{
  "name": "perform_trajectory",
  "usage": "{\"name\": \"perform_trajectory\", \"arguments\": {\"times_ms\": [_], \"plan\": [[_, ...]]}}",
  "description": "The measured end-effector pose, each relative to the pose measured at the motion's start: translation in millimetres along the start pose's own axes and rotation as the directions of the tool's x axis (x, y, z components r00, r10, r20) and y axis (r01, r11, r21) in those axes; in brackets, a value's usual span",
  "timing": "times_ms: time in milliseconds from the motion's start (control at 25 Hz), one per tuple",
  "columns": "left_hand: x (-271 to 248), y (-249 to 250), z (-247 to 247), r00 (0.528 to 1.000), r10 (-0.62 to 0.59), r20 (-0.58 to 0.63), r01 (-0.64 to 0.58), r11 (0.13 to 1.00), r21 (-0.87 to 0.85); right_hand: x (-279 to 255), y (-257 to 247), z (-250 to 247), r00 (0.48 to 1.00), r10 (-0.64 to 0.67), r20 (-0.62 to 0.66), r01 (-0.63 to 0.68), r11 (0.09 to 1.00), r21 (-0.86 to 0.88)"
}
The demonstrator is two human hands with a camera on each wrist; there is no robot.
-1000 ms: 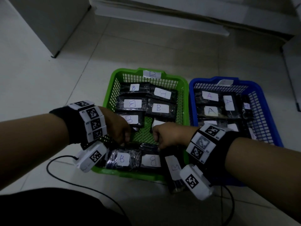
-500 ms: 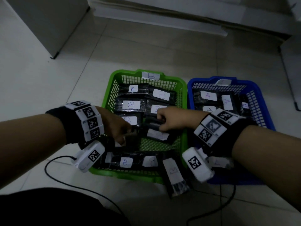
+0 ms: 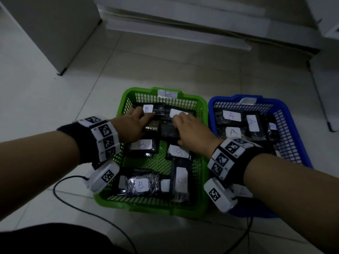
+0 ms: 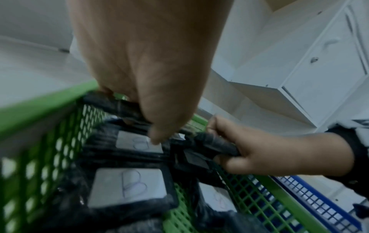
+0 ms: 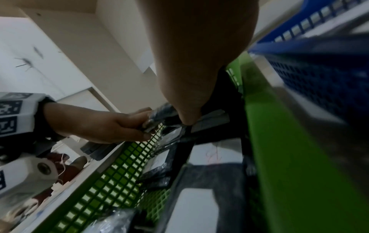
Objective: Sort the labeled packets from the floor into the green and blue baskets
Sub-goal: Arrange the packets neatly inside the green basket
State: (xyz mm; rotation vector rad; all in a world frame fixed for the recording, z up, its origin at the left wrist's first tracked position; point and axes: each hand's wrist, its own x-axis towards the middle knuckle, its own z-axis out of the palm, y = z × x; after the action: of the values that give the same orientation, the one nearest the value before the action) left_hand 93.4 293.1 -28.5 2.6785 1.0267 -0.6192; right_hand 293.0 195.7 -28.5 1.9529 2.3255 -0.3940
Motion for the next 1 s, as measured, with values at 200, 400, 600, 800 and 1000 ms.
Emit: {"name": "perform_trajectory", "arguments": {"times_ms": [200,400,600,800,1000], "plan": [[11.2,8.0,2.3,0.996,-0.038,-0.077,0.035,0.998,-0.045,2.0,1.8,10.4,0.999,-0.034,-0.034,0.033,0.999,-0.038],[12.5,3.7,-4.7,0.995,-0.022,-0.095,0.011,0.993,-0.114,-11.0,1.4,-7.2,0.996,0.043,-0.076,-0.004,0.892,0.452],[8.3,-4.0,-19.3,0.987,-0.14,-0.08,0.121,0.971,-0.205,-7.3,13.6,-16.5,0.949,0.22,-0.224,-0.08,0.86,0.503],[10.9,-1.7,-23.6,0.992,-0.122,-0.032,0.111,0.963,-0.247,1.6,4.4,4.3,0.996,-0.087,-0.016,0.086,0.994,-0.071],[14.3,-10.4,-8.6,0.988,-0.078,-0.132,0.049,0.976,-0.211,4.3,1.8,4.7,0.991,-0.094,0.093,0.111,0.973,-0.2]]}}
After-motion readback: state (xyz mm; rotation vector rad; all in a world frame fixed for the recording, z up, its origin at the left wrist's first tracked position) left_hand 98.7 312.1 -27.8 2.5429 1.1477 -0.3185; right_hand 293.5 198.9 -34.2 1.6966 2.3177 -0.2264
